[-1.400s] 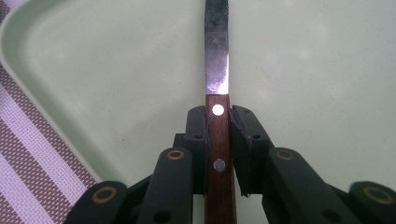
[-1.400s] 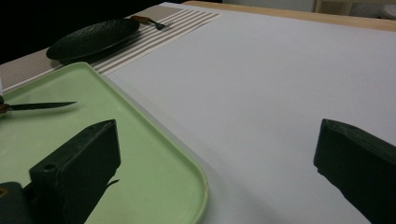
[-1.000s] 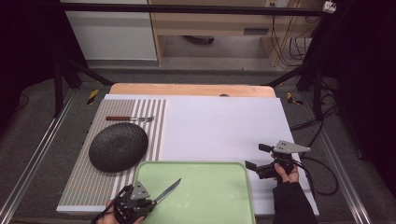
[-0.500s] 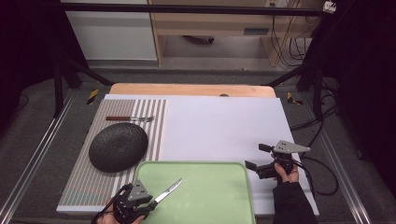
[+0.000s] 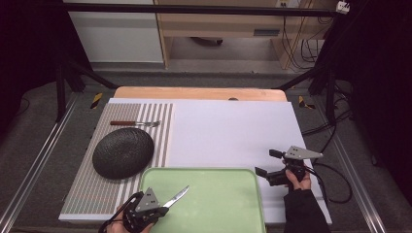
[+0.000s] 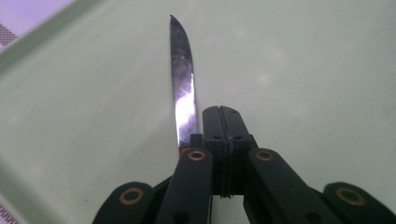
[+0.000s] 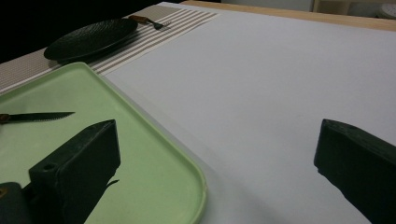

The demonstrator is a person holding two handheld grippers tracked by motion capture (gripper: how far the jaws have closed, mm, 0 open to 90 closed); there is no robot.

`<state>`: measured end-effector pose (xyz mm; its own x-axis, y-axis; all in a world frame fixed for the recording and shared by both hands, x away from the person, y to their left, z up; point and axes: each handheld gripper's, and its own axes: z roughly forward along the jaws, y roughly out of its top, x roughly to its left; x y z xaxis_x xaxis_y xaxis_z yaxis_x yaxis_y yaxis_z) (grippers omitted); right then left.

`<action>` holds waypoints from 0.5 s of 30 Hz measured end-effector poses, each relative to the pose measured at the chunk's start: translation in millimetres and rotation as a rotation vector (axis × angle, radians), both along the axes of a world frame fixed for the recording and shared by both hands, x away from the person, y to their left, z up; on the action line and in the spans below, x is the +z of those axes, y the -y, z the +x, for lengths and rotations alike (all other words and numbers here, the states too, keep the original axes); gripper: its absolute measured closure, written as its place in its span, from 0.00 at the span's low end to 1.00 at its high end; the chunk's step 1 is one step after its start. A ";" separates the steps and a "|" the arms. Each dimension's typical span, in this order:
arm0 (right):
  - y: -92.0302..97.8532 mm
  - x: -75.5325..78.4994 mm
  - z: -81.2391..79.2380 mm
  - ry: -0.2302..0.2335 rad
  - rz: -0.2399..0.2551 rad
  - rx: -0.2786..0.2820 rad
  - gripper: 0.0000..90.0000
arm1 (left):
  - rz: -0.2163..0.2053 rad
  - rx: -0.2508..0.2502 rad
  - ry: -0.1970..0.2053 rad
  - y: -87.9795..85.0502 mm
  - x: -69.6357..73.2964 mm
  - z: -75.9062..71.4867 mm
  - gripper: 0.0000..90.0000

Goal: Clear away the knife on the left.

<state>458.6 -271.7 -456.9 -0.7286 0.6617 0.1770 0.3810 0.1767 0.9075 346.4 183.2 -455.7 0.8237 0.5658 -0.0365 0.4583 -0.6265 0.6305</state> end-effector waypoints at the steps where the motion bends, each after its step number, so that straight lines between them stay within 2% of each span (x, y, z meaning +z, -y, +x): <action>1: 0.0 0.0 0.0 0.000 -0.001 0.000 0.01 | 0.000 0.000 0.000 0.0 0.0 0.0 1.00; 9: 0.0 0.1 0.0 0.000 -0.001 0.000 0.01 | 0.043 0.005 0.002 0.8 -4.9 2.2 1.00; 15: 0.3 0.2 -0.1 0.000 0.001 0.000 0.01 | 0.054 0.024 0.008 -2.5 -5.1 3.8 1.00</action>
<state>458.5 -272.0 -456.7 -0.7288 0.6612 0.1776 0.3811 0.1763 0.9076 350.2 185.7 -460.9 0.8099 0.5866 0.0009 0.4691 -0.6485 0.5995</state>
